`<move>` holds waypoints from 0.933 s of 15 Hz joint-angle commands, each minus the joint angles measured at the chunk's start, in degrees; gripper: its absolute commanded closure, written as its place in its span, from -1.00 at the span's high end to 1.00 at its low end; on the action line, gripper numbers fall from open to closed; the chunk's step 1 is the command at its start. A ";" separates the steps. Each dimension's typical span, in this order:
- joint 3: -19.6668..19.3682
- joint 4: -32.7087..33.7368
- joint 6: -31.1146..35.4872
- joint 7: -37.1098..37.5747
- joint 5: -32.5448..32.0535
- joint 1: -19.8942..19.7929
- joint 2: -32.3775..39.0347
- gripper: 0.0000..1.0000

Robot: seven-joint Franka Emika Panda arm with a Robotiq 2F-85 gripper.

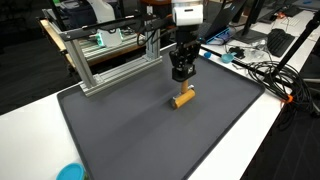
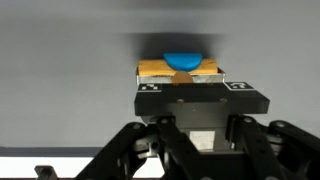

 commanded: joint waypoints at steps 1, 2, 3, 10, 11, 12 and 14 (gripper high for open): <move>1.12 0.04 -0.90 -3.15 1.65 -0.71 0.93 -0.56; 1.17 -0.21 -0.59 -3.32 1.81 -0.82 0.79 -0.56; 1.54 -0.71 0.40 -3.96 2.45 -1.17 0.06 -0.56; 5.89 -5.85 12.62 -9.51 12.34 -3.94 -6.37 -0.56; 5.22 -5.74 11.78 -8.96 11.67 -3.48 -6.68 -0.56; 5.25 -5.86 11.37 -9.31 11.84 -3.55 -6.99 -0.56; 3.99 -6.39 8.68 -8.06 10.20 -2.87 -7.81 -0.56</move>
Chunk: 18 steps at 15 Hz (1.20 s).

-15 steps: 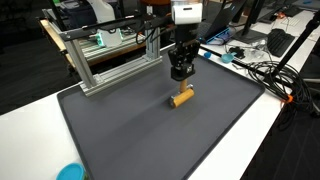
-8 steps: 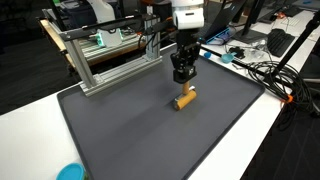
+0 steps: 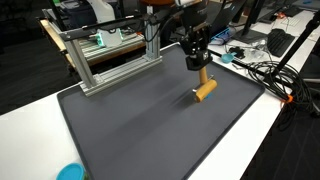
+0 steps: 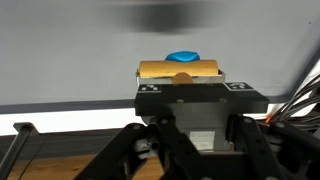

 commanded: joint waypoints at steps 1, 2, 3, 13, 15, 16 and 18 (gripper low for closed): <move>-0.30 -2.62 -3.13 -0.78 0.72 -0.63 -3.15 -0.56; -0.78 -2.86 -4.02 -0.31 0.30 -0.46 -3.28 -0.56; -1.69 -3.03 -5.55 0.93 -0.79 -0.07 -3.37 -0.56; -5.20 -2.85 -13.23 4.01 -4.02 0.55 -1.31 -0.56; -5.82 -2.39 -13.18 5.51 -5.27 0.87 -0.34 -0.56; -6.33 -2.21 -12.90 6.80 -6.38 1.17 0.16 -0.56; -7.81 -1.95 -11.61 11.04 -9.64 2.36 0.65 -0.56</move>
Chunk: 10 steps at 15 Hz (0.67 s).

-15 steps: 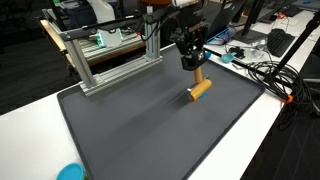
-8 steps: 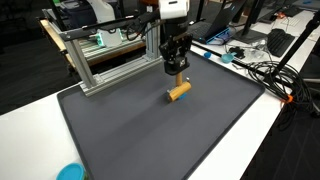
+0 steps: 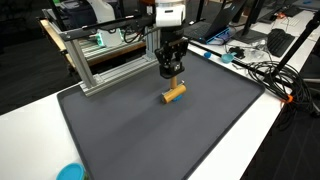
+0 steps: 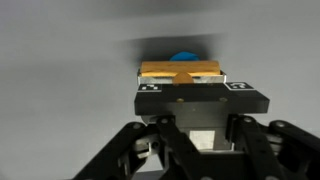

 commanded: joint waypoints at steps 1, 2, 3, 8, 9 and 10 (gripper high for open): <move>-3.51 0.72 1.22 8.03 -6.99 2.63 0.87 -0.56; -4.06 0.80 1.23 10.03 -8.48 3.18 0.91 -0.56; -5.08 0.93 0.59 12.67 -10.93 4.02 0.94 -0.56; -2.28 0.80 -0.78 8.78 -6.20 2.43 0.20 -0.56; -1.47 1.07 -2.06 7.21 -4.80 2.04 0.44 -0.56; -0.71 1.17 -3.07 5.47 -3.51 1.69 0.63 -0.56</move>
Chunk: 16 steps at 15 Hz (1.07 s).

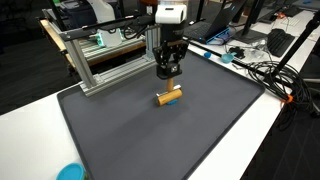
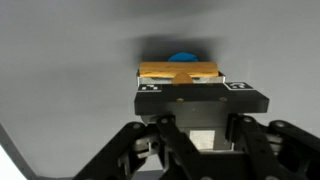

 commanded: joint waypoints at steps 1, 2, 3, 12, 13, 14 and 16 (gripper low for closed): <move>4.00 1.22 -4.48 -8.31 7.21 -2.57 0.69 -0.56; 5.15 1.51 -5.33 -11.33 9.64 -3.35 1.10 -0.56; 5.81 1.85 -6.06 -13.76 11.46 -4.01 1.28 -0.56; 3.83 1.22 -0.03 -13.09 9.55 -3.20 -0.63 -0.56; 3.46 0.84 0.80 -11.89 8.20 -2.60 -1.13 -0.56; 3.28 0.65 1.10 -11.01 7.14 -2.20 -1.48 -0.56; 2.69 0.41 0.50 -9.19 4.22 -1.28 -2.23 -0.56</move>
